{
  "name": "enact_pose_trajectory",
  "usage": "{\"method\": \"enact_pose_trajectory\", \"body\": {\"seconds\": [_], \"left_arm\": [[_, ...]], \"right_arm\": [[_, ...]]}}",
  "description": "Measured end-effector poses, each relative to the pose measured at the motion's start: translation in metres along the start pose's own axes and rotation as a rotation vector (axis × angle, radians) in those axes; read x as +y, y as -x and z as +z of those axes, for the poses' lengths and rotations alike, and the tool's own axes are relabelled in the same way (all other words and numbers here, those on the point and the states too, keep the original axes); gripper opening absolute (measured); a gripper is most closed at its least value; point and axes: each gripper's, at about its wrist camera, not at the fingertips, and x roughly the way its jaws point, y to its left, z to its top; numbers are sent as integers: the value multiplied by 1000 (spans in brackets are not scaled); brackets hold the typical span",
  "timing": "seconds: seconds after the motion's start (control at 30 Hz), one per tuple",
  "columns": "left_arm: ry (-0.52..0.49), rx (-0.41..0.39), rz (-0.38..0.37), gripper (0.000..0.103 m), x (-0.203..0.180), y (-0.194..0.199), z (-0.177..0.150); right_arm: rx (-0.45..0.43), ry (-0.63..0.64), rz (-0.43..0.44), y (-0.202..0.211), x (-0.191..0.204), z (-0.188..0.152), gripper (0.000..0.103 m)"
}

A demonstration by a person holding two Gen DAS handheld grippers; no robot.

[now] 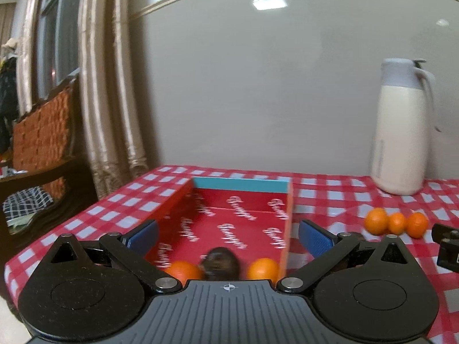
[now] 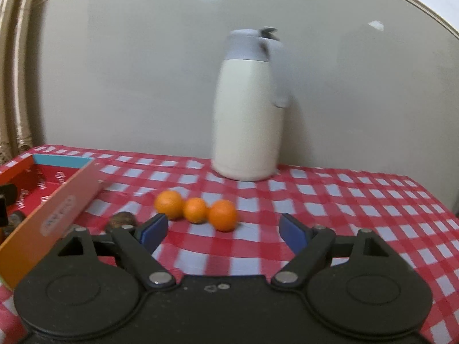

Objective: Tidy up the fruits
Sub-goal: 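Withdraw the right gripper while the left gripper moves toward the dark brown fruit, then lower the left gripper around the dark brown fruit and close it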

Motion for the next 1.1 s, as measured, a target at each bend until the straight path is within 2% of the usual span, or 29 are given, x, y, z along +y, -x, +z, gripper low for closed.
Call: {"method": "enact_pose_trajectory", "body": {"seconds": [0.37,0.53,1.1], "left_arm": [[-70,18,-91,103,-65,-4,-3],[-108,14,-109,103,-90,-5,-6],[-156,25,-156,103,-132,-6,-13]], "right_arm": [[16,-34,-80,1,-41,-8,86],[13,-49,-117,4,-57,-10,88],[6,-81,-182,17,-100,-19,92]]}}
